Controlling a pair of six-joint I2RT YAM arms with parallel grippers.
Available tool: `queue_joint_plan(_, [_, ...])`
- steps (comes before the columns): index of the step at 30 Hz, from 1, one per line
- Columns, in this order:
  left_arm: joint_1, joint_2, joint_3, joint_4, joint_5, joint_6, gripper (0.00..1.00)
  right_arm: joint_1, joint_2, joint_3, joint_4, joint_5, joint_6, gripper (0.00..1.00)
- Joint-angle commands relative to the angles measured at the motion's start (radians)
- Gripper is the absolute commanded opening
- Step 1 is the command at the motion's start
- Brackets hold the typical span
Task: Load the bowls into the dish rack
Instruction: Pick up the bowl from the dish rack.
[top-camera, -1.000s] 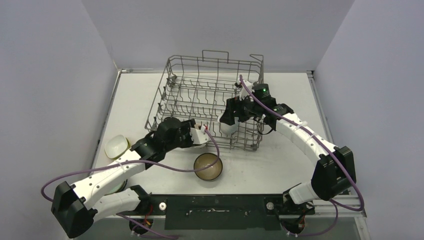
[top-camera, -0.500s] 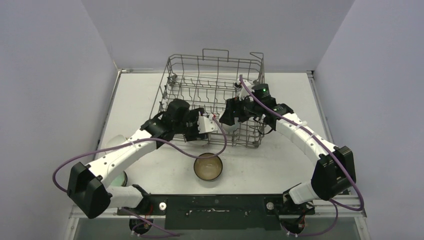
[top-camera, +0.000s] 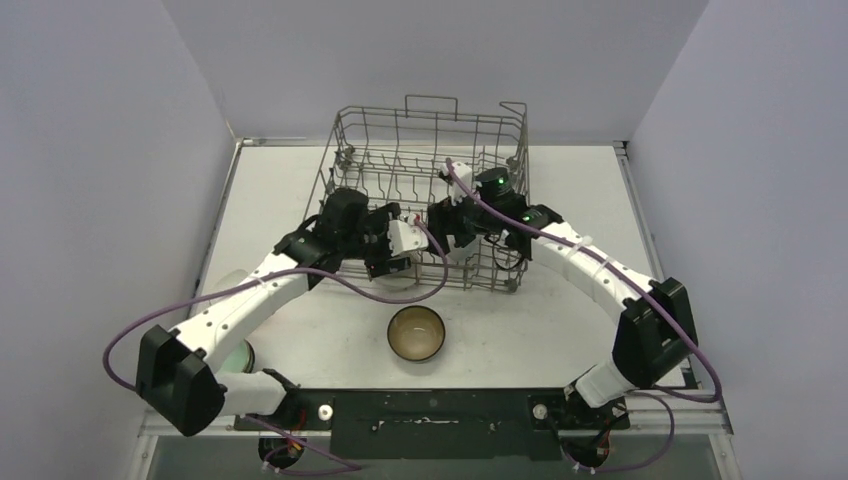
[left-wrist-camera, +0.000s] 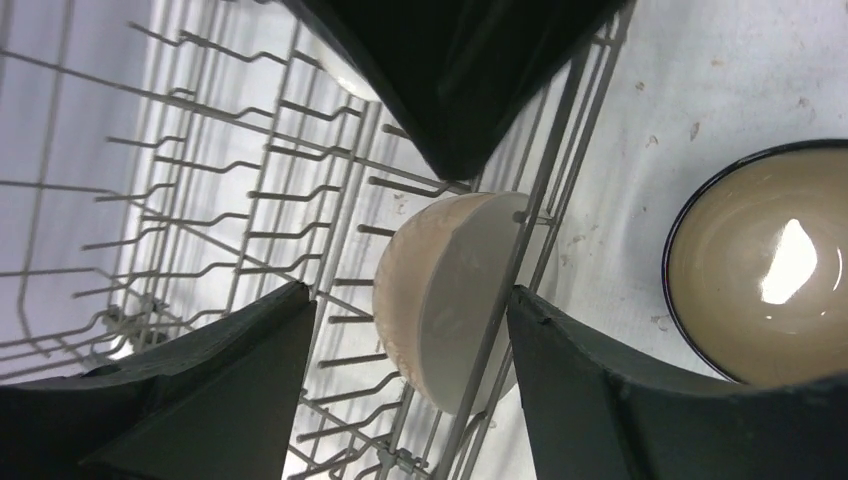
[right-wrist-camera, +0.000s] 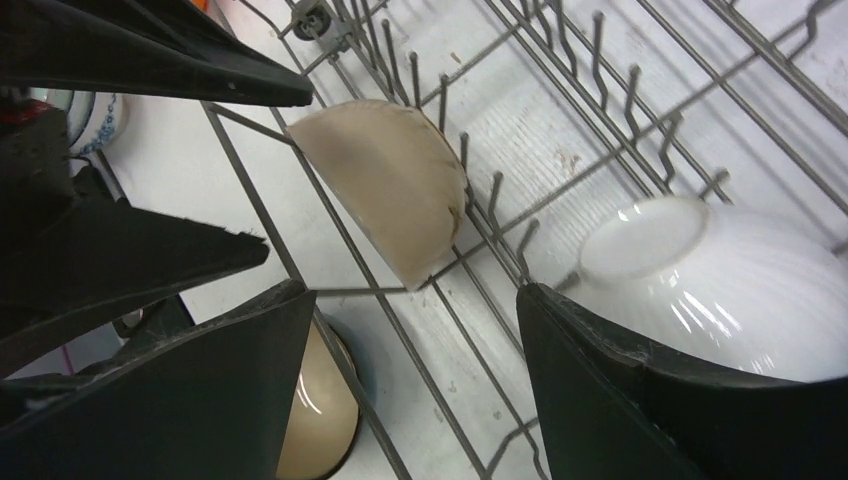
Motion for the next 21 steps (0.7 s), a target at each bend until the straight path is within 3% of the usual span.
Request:
queue_joint_plan(1, [0.029,-0.187,-0.084,0.281,0.017,-0.141,0.72,0.074,0.063,0.099,0.052,0.080,-0.081,0.75])
queue_joint_plan(10, [0.046,-0.473,-0.301,0.419,-0.002,-0.405,0.89,0.111,0.195,0.212,0.002,0.106,-0.172,0.68])
queue_joint_plan(21, [0.051,-0.601,-0.561,0.734,-0.026,-0.832,0.92,0.169,0.280,0.264,-0.080,0.067,-0.307,0.76])
